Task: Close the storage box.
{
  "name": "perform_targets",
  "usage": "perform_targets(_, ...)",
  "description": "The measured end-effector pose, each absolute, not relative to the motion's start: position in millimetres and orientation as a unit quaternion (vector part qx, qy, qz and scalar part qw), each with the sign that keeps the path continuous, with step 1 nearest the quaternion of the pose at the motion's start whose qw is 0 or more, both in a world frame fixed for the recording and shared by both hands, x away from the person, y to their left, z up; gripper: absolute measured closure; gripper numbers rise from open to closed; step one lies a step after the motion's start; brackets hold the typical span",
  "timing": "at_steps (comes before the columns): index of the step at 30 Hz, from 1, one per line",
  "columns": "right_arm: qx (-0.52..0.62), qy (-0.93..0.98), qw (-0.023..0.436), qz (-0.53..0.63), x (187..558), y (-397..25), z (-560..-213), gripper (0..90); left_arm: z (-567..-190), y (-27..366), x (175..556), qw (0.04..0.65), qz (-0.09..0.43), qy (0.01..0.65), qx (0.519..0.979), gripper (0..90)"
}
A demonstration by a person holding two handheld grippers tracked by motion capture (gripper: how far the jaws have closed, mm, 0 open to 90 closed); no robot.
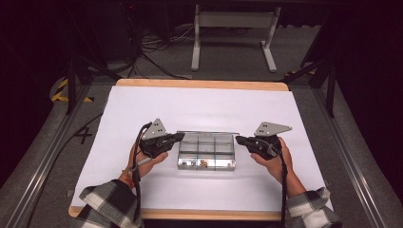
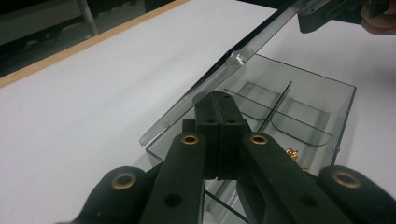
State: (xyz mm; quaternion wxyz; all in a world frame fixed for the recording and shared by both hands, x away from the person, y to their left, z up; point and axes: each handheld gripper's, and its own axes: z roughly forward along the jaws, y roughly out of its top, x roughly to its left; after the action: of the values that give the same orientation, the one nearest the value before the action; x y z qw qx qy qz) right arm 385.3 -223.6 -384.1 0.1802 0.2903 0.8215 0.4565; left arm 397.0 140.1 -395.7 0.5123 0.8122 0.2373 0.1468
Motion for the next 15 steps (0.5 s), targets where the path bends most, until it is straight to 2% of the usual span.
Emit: perform_targets(15,0.271,0.819,0.184,0.471,374.1,-220.7,-377.9,90.0,-392.0,142.0,390.8,0.505,0.153,0.223,0.82,89.9)
